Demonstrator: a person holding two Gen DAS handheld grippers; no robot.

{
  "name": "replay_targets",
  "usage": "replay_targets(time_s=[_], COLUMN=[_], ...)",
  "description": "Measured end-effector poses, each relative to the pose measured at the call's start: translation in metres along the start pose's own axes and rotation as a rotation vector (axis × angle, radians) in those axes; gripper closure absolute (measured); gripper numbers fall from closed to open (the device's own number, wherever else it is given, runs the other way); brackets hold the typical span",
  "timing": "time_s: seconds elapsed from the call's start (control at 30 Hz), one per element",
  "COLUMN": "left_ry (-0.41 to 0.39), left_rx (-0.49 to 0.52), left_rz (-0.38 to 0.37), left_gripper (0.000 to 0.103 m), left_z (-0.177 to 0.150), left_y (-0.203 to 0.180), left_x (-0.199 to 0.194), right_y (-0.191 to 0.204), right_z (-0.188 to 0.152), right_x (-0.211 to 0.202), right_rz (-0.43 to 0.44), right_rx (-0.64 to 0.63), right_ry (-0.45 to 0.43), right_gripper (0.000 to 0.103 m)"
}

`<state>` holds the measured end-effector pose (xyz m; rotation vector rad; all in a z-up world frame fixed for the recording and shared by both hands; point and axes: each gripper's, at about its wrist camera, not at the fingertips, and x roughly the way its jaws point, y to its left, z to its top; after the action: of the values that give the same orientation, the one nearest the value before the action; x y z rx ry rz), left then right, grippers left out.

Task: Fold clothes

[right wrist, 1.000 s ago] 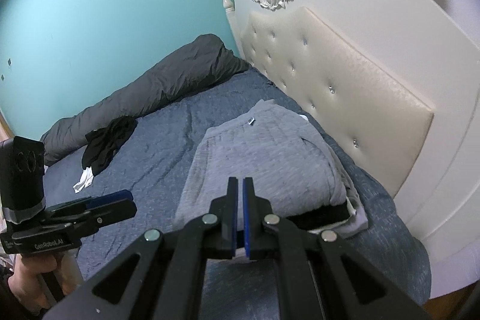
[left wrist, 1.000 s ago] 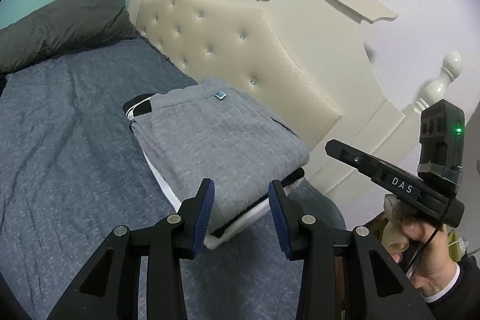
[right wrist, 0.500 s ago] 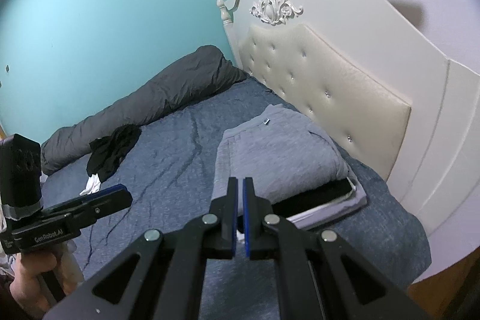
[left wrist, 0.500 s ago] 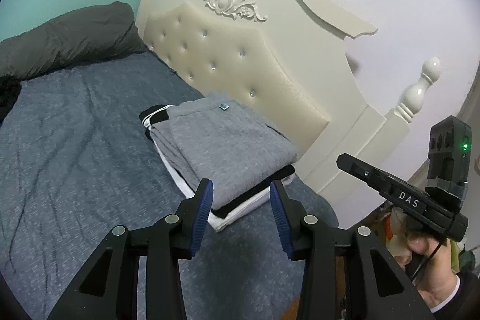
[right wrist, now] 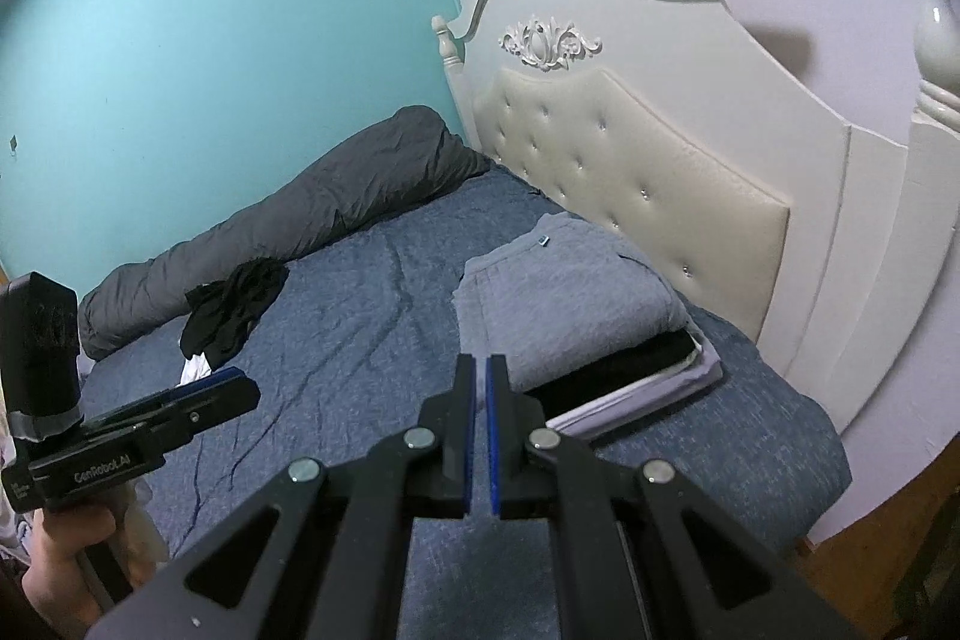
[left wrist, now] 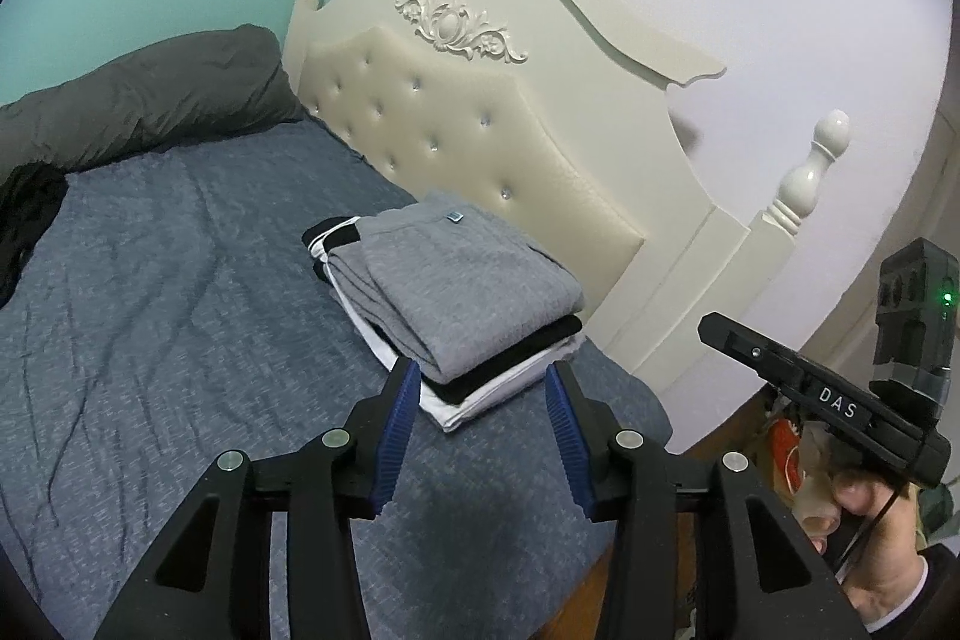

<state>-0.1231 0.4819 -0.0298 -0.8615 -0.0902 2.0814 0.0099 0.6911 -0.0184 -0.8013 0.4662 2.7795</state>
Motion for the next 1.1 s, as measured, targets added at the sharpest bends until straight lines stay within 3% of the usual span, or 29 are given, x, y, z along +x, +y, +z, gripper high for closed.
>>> replay_targets(time_s=[1.1], left_ry=[-0.006], left_rx=[0.047], left_rz=[-0.011], left_gripper=[0.045], left_z=[-0.04], left_y=[0.003], left_x=[-0.053], right_y=[0.041], right_z=[-0.053], right_x=[-0.057], right_rz=[-0.066], right_rx=[0.027], right_ry=[-0.017], right_gripper=[0.1])
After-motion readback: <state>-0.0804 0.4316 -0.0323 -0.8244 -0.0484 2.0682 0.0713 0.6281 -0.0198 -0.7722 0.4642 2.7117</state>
